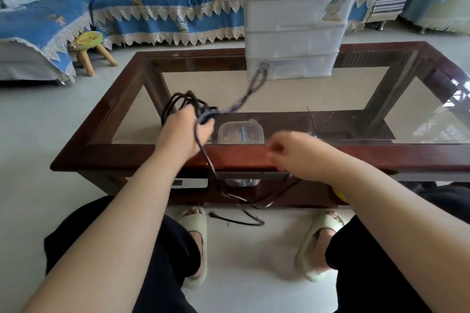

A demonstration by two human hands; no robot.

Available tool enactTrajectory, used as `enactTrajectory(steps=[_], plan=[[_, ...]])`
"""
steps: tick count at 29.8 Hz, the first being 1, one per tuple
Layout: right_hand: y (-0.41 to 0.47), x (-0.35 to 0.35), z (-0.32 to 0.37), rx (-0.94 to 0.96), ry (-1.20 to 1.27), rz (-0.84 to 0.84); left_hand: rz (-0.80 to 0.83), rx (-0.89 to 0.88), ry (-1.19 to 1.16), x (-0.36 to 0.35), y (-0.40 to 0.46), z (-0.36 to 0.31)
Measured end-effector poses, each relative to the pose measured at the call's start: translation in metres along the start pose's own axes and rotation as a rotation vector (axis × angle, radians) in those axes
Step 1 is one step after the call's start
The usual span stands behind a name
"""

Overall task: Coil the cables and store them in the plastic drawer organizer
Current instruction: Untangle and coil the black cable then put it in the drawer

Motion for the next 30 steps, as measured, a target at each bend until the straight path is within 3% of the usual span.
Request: enactTrajectory(steps=[2,3,5,7,12,14,16,18,21,23,26,28,30], plan=[[0.001,0.022,-0.001,-0.003,0.247,-0.354,0.054,-0.071,0.216,-0.018,-0.014,-0.024],[0.004,0.022,-0.005,-0.009,0.439,-0.347,0.057,-0.103,0.343,-0.026,-0.019,-0.033],[0.018,-0.005,-0.003,-0.027,0.856,-0.071,0.037,-0.138,0.554,-0.035,-0.028,-0.049],[0.024,-0.039,0.013,-0.028,1.054,0.207,0.071,-0.134,0.620,-0.045,-0.031,-0.058],[0.035,-0.051,0.028,0.057,1.355,0.291,0.083,-0.106,0.655,-0.042,-0.020,-0.052],[0.032,-0.037,0.026,0.036,1.189,0.249,0.113,-0.086,0.622,-0.039,-0.014,-0.043],[0.027,-0.006,0.012,-0.016,0.805,0.023,0.229,-0.037,0.454,-0.035,-0.008,-0.032],[0.017,0.033,0.001,-0.044,0.451,-0.248,0.411,-0.025,0.204,-0.034,-0.006,-0.025],[0.006,0.065,-0.017,-0.111,0.279,-0.471,0.705,-0.151,-0.276,-0.037,-0.020,-0.034],[0.012,0.068,-0.029,-0.197,0.152,-0.471,0.847,-0.257,-0.534,-0.036,-0.031,-0.043],[0.025,0.066,-0.052,-0.300,-0.002,-0.360,0.928,-0.416,-0.841,-0.021,-0.036,-0.046],[0.033,0.052,-0.059,-0.281,-0.026,-0.173,0.927,-0.485,-1.080,-0.008,-0.032,-0.041],[0.038,0.022,-0.053,-0.196,-0.016,0.052,0.820,-0.461,-1.271,0.003,-0.025,-0.033]])
Point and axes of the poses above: each hand's wrist, its own y-axis towards the middle knuckle, its own x-axis out of the back of the hand, z = x × y, the point moved 7 cm from there along y, towards the middle knuckle, and after that the axes turned 14 degrees about z, right-handed, at the moved point
